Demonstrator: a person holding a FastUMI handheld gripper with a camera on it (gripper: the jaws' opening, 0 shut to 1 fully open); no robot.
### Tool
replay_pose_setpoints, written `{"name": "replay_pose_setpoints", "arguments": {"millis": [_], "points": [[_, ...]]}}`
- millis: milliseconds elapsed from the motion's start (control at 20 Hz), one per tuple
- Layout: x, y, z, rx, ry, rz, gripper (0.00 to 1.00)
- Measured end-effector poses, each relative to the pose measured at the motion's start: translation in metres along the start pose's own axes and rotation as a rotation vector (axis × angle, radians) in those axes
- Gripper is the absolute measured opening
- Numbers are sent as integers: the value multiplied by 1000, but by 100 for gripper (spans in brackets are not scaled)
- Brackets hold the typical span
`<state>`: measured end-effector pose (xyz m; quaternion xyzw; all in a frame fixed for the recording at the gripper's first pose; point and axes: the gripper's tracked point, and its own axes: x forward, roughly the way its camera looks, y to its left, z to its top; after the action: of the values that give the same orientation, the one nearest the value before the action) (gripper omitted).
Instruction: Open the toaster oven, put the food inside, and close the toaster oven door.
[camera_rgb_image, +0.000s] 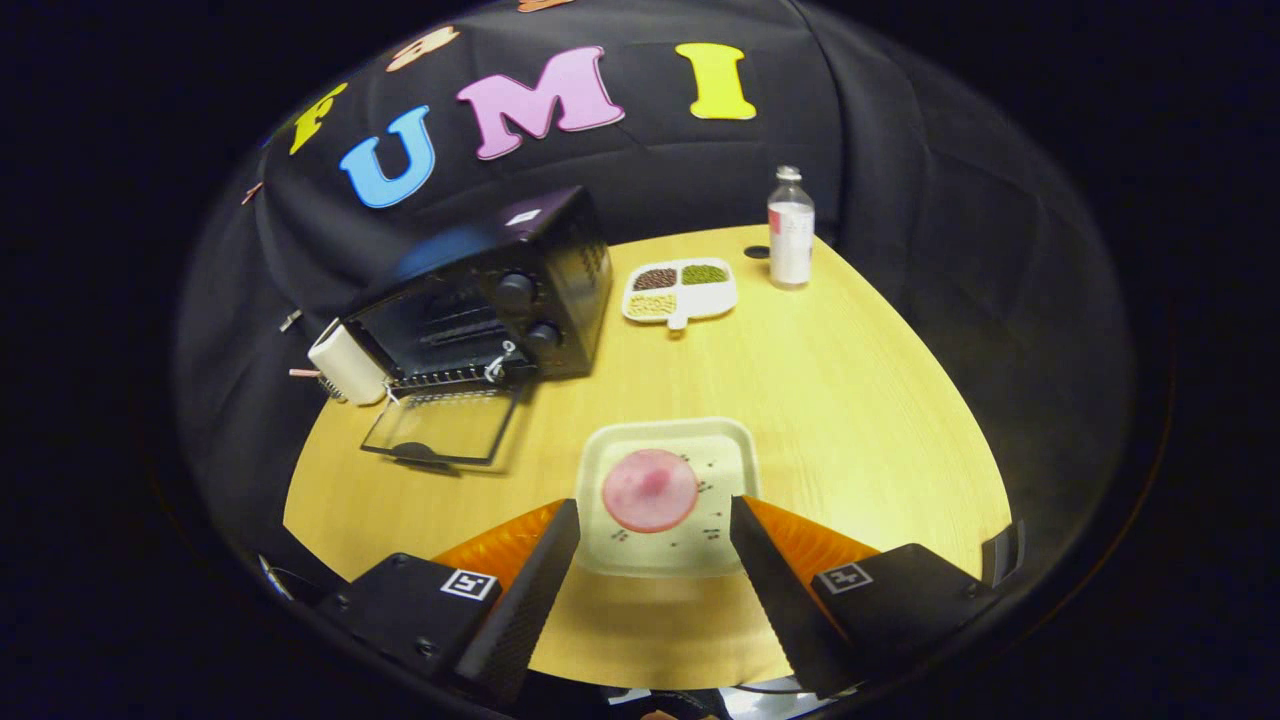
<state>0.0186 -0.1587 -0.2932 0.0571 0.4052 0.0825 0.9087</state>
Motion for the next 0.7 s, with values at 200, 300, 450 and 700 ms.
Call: {"name": "replay_pose_setpoints", "arguments": {"millis": [200, 300, 450, 700], "points": [[25, -31, -13, 6, 58, -27, 100], [39, -33, -26, -24, 107, -9, 99], [52, -43, -36, -54, 140, -27, 97], [68, -50, -43, -36, 175, -25, 84]]}}
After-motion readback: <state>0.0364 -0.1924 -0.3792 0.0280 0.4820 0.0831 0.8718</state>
